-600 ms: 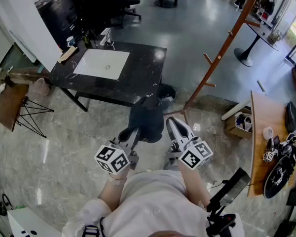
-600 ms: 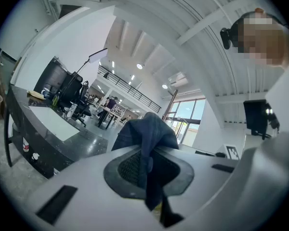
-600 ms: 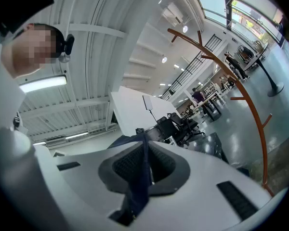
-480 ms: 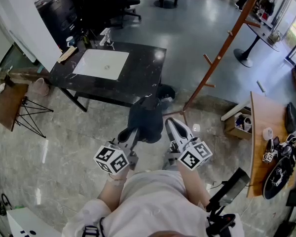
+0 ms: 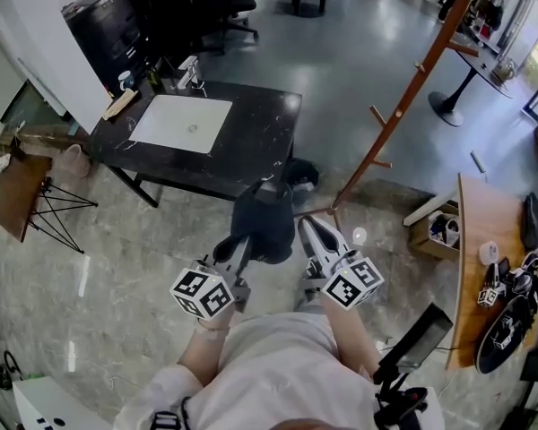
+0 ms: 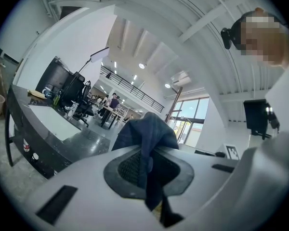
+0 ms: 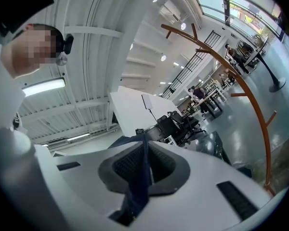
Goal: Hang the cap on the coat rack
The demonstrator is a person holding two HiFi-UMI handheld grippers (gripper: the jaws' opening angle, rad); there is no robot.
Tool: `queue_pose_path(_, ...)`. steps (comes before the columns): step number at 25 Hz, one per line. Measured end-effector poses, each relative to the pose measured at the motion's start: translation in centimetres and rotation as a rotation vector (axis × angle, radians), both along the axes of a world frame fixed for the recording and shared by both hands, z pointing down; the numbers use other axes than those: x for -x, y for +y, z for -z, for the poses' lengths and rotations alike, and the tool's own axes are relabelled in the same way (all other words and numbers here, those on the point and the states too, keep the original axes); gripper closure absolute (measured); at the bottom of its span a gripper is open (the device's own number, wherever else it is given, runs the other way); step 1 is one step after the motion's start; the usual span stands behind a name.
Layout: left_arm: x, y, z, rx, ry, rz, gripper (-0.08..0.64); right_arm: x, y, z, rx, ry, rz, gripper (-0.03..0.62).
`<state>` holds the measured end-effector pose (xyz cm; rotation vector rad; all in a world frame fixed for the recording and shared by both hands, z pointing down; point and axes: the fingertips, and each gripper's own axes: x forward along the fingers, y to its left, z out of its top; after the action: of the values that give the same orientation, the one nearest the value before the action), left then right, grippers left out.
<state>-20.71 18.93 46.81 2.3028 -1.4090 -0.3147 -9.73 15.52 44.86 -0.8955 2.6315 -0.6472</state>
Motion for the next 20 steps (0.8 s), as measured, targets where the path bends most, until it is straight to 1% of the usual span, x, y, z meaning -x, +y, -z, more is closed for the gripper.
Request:
queue_pose_path(8, -1.8, -6.3, -0.6, 0.019, -0.007, 0.003, 0.538, -1.8, -6.4, -0.9, 0.025, -0.006, 0.002, 0.548)
queue_pose_path(20, -4.8, -18.1, 0.5, 0.028, -0.028, 0.026, 0.538, -5.3, -18.4, -0.3, 0.043, -0.026, 0.013, 0.549)
